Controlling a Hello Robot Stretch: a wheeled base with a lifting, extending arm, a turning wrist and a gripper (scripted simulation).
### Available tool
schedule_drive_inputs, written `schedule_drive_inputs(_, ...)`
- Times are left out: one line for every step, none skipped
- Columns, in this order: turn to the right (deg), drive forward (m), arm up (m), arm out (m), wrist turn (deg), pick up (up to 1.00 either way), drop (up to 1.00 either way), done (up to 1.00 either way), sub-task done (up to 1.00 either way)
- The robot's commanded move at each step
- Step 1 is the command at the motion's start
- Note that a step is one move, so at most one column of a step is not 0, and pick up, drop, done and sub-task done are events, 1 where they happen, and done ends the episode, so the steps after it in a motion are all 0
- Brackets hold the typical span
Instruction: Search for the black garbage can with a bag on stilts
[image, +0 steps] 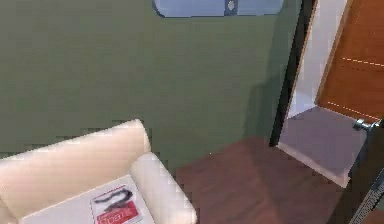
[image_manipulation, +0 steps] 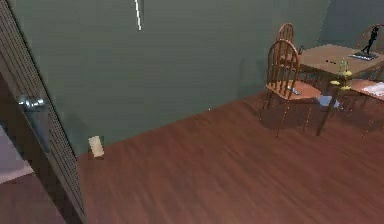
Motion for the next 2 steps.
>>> schedule_drive_inputs(24.0, 0.00, 0.00, 0.00, 0.0, 0.00, 0.00, 0.00, 0.00)
schedule_drive_inputs(0.0, 0.85, 0.00, 0.00, 0.0, 0.00, 0.00, 0.00, 0.00)
